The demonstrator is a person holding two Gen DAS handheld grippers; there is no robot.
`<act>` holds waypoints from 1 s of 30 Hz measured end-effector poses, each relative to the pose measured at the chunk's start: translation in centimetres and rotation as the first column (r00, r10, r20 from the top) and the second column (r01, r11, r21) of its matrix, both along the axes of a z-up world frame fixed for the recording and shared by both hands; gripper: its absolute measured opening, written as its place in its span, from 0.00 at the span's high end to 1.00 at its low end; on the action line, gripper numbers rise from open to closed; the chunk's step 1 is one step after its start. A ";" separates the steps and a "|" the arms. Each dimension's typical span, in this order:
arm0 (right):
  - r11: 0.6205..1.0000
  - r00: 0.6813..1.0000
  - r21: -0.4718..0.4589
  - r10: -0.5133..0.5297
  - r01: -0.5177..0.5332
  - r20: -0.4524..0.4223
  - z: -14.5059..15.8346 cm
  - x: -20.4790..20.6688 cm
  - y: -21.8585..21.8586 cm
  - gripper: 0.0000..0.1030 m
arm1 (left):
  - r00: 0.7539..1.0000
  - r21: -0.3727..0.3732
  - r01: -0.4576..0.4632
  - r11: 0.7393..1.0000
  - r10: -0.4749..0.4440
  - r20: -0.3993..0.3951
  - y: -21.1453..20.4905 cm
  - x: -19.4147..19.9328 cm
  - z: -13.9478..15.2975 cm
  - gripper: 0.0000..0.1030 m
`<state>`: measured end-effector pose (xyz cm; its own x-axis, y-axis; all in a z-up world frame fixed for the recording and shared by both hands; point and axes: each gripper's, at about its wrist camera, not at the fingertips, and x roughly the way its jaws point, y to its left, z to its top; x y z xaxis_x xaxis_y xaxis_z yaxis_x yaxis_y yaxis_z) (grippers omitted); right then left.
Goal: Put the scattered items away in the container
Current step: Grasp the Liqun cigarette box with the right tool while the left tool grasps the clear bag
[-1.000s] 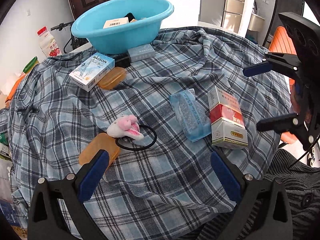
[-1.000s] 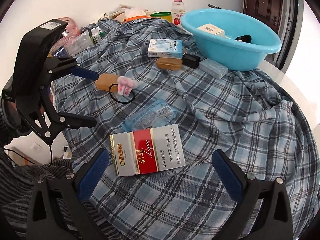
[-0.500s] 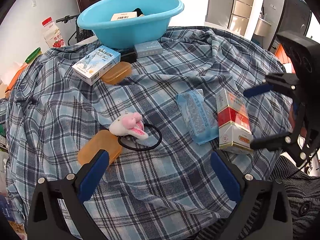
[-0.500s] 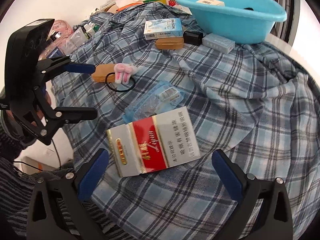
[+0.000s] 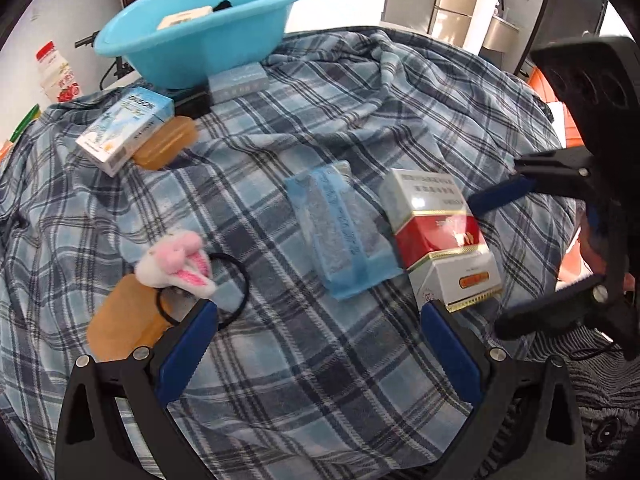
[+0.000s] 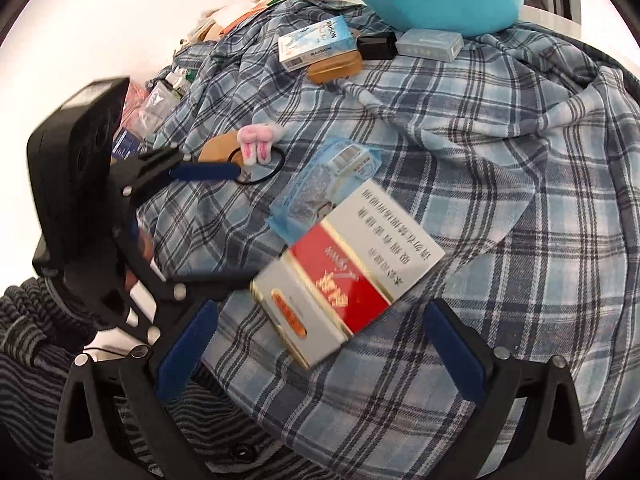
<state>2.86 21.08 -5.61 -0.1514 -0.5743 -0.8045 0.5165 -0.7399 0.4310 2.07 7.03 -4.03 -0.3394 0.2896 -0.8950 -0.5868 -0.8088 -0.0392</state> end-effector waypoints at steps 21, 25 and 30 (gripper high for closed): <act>0.979 0.972 0.169 -0.071 0.111 -0.226 1.0 -0.7 0.2 0.01 | 0.997 0.014 -0.064 0.998 0.064 -0.039 -0.3 -1.2 0.6 0.00; 0.971 0.958 0.224 -0.021 0.088 -0.287 0.8 0.4 -0.7 0.01 | 0.989 0.025 -0.140 0.990 0.140 -0.041 -3.2 -1.7 1.2 0.01; 0.943 0.911 0.326 0.069 0.074 -0.407 0.4 1.9 -1.4 0.46 | 0.983 0.041 -0.175 0.984 0.177 -0.040 -4.9 -2.5 1.4 0.00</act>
